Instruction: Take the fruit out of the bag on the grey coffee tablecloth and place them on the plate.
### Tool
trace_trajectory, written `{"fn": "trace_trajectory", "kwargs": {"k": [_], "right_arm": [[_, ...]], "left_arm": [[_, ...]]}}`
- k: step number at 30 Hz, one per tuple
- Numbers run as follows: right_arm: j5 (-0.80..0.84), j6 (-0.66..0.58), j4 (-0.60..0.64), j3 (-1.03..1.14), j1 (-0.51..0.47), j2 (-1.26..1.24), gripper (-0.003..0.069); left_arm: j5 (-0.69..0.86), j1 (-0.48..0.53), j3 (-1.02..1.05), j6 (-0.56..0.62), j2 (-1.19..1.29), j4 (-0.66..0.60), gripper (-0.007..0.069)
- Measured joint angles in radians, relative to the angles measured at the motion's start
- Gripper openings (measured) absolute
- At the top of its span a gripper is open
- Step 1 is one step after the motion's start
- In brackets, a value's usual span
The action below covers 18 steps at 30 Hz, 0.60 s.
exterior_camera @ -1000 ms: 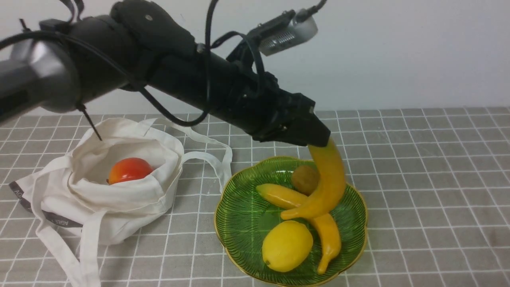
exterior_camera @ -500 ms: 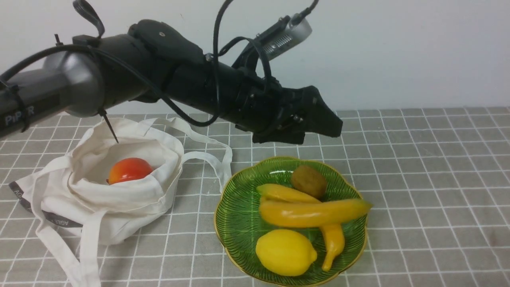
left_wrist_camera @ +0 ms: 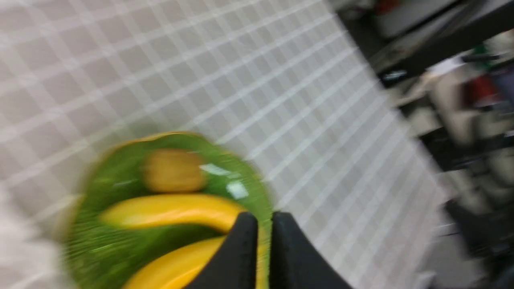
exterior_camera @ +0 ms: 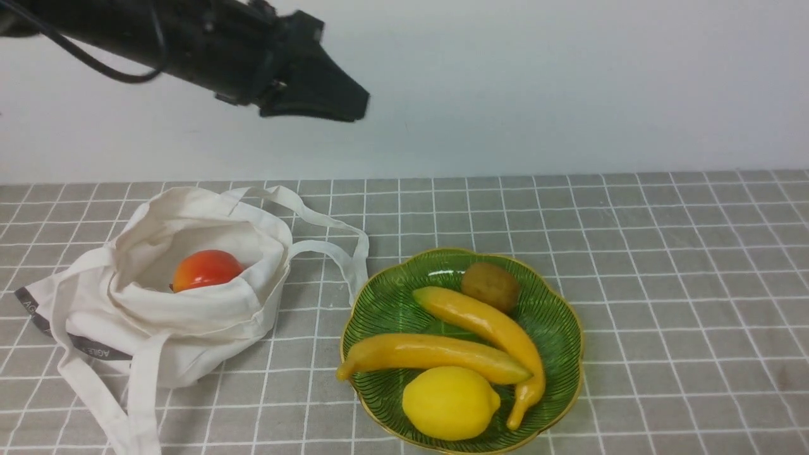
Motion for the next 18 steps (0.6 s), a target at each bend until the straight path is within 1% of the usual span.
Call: {"fn": "trace_trajectory", "kwargs": {"k": [5,7,8,9,11,14,16,18], "right_arm": [[0.000,0.000,0.000,0.000,0.000,0.000,-0.0016],[0.000,0.000,0.000,0.000,0.000,0.000,-0.0016],[0.000,0.000,0.000,0.000,0.000,0.000,-0.0016],[0.000,0.000,0.000,0.000,0.000,0.000,-0.0016],[0.000,0.000,0.000,0.000,0.000,0.000,-0.0016],[0.000,0.000,0.000,0.000,0.000,0.000,-0.0016],[0.000,0.000,0.000,0.000,0.000,0.000,-0.0016],[0.000,0.000,0.000,0.000,0.000,0.000,-0.0016]], "left_arm": [[0.025,-0.015,0.064,-0.038,-0.166,0.242,-0.0008],[0.027,-0.022,0.128,-0.052,-0.238,0.317,-0.0008],[0.027,-0.022,0.136,-0.052,-0.246,0.317,-0.0008],[0.029,-0.023,0.193,-0.050,-0.297,0.356,-0.0008],[0.029,-0.023,0.285,-0.034,-0.368,0.372,-0.0008],[0.009,-0.023,0.467,0.026,-0.500,0.364,-0.0008],[-0.099,-0.025,0.657,0.067,-0.647,0.316,-0.0008],[-0.177,-0.026,0.743,0.078,-0.717,0.290,-0.0008]]}}
